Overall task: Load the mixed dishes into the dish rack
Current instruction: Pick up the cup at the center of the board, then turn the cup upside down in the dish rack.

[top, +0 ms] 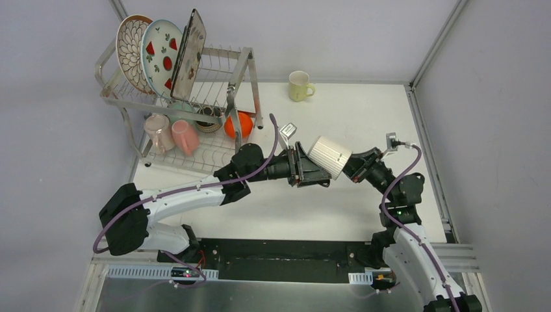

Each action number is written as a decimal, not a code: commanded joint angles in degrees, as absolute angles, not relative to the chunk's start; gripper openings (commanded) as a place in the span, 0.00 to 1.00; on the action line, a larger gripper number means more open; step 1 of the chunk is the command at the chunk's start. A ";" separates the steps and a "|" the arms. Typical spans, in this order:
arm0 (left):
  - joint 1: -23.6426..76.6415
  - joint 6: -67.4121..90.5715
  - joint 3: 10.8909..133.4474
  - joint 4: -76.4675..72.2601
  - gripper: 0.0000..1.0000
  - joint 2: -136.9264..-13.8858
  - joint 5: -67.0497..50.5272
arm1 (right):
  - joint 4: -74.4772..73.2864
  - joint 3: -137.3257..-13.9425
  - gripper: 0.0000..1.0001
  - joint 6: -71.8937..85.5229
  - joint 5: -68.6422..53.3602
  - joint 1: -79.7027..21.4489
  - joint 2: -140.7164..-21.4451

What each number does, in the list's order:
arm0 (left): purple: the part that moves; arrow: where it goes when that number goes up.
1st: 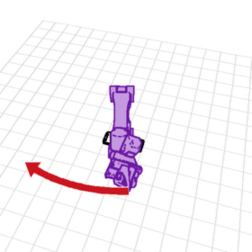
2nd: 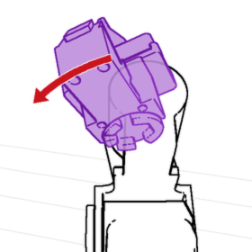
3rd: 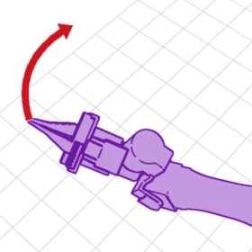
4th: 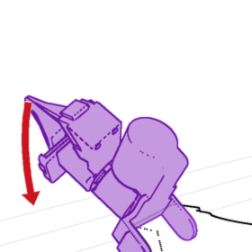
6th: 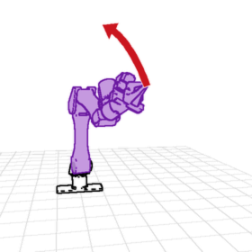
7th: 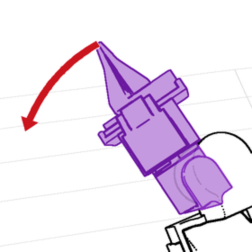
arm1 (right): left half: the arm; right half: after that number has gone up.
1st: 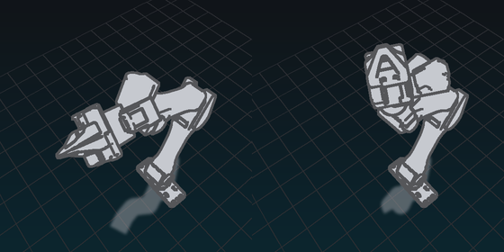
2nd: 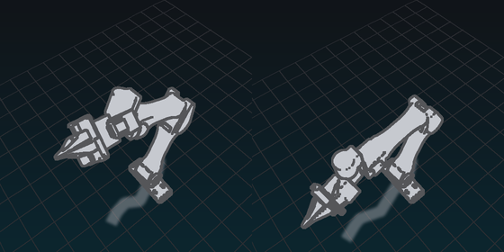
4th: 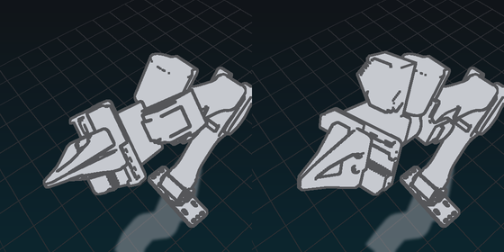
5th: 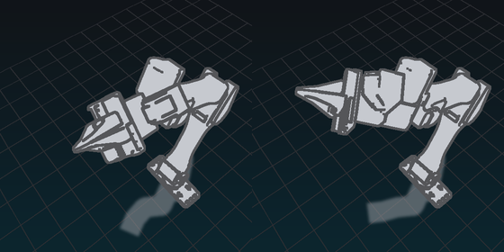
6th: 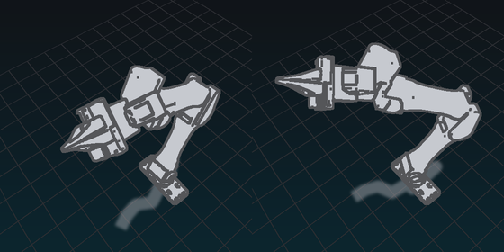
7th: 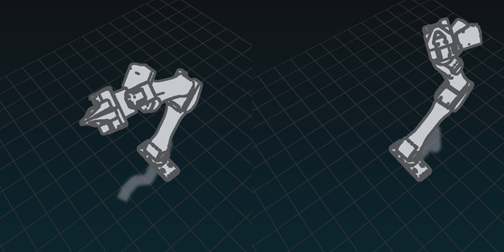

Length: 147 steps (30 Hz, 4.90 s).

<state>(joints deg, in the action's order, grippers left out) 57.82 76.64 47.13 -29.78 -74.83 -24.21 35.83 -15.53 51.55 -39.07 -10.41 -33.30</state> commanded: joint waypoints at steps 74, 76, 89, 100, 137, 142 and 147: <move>58.56 49.84 44.36 49.16 0.00 -26.92 34.41 | 0.31 -13.39 1.00 39.51 -35.11 -10.90 -19.57; 58.62 46.98 46.12 49.24 0.00 -28.91 36.01 | -1.27 -13.52 1.00 39.08 -35.06 -10.90 -19.52; 54.38 40.71 48.31 47.14 0.00 -37.73 42.60 | -1.79 -13.54 1.00 38.85 -34.99 -10.90 -19.41; 35.80 37.27 44.94 41.99 0.00 -40.70 29.19 | -4.09 -13.47 1.00 39.03 -35.66 -10.93 -17.57; 15.76 15.07 35.52 15.33 0.00 -51.22 11.80 | -7.21 -13.57 1.00 41.12 -35.86 -10.90 -12.85; 15.06 12.36 35.73 12.09 0.00 -55.06 13.62 | -7.13 -14.01 1.00 41.37 -35.95 -10.88 -13.27; 14.10 10.25 35.21 5.89 0.00 -58.36 13.84 | -7.06 -14.16 1.00 41.78 -36.03 -10.90 -13.55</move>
